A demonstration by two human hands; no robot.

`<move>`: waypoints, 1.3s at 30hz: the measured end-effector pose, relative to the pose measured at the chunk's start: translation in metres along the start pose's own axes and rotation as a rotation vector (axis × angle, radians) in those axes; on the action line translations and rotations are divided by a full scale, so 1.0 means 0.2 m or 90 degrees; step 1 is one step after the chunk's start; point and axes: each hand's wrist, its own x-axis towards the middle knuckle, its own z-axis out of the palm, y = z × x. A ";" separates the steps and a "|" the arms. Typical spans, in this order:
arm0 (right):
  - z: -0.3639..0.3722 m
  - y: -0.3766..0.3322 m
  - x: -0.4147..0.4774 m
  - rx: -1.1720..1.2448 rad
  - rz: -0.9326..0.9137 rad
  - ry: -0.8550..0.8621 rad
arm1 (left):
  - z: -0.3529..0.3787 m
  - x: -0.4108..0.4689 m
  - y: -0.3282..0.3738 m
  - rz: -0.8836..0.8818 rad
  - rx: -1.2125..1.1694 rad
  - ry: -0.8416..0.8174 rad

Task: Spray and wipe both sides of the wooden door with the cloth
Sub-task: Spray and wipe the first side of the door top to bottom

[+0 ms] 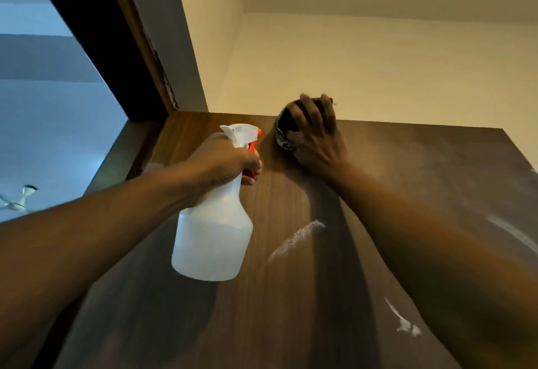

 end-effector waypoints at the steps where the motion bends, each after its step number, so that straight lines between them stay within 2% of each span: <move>1: 0.00 0.03 0.01 -0.004 -0.021 0.006 | 0.02 0.00 0.01 -0.001 0.003 0.006; 5: -0.04 0.05 0.07 -0.015 0.015 -0.087 | 0.07 0.00 0.01 -0.011 0.024 0.008; 7: -0.06 0.04 0.09 0.090 0.086 -0.104 | 0.08 0.01 0.01 -0.012 0.036 0.011; 11: -0.10 -0.05 0.10 0.330 0.316 -0.131 | 0.08 0.02 0.03 -0.005 0.044 0.029; 13: -0.09 -0.15 0.07 0.388 0.297 -0.162 | 0.06 0.03 0.02 -0.002 0.034 0.032; 15: -0.09 -0.22 0.00 0.412 0.204 -0.203 | 0.04 0.04 0.00 -0.006 0.027 0.038; 18: -0.11 -0.12 -0.17 0.371 0.121 -0.183 | 0.02 0.03 -0.05 -0.013 0.026 0.023; 20: -0.08 0.00 -0.20 0.319 0.206 -0.172 | 0.00 0.03 -0.08 -0.012 0.023 0.013; 22: -0.02 0.07 -0.09 0.290 0.316 -0.214 | -0.01 0.04 -0.11 -0.010 0.024 0.010; 24: 0.05 0.04 0.10 0.296 0.341 -0.252 | 0.00 0.04 -0.13 -0.010 0.030 0.015; 28: 0.05 -0.16 0.28 0.346 0.224 -0.289 | 0.04 0.05 -0.15 -0.026 0.043 0.035; 33: -0.14 -0.11 -0.08 0.337 0.128 -0.306 | 0.11 0.03 -0.13 -0.040 0.034 0.003; 36: -0.14 0.13 -0.32 0.284 0.262 -0.294 | 0.16 0.02 -0.10 -0.026 0.021 -0.029; 39: -0.03 0.31 -0.30 0.263 0.428 -0.320 | 0.21 0.05 -0.02 -0.006 0.006 -0.046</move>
